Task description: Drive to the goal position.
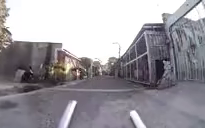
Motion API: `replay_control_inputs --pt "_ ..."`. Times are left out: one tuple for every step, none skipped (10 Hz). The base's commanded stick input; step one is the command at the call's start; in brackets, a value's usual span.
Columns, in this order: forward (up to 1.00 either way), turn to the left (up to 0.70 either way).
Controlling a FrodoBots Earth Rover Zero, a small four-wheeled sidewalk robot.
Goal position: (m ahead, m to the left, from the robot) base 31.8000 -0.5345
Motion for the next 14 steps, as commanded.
replay_control_inputs --pt "0.70 0.00" --pt "0.70 0.00" --pt "0.70 0.00" --pt "0.70 0.00" --pt "0.70 0.00" --pt "0.70 0.00" --pt "0.70 0.00" --pt "0.70 0.00" --pt "0.70 0.00" --pt "0.70 0.00" --pt "0.70 0.00" --pt "0.70 0.00" --pt "0.70 0.00" --pt "0.70 0.00"
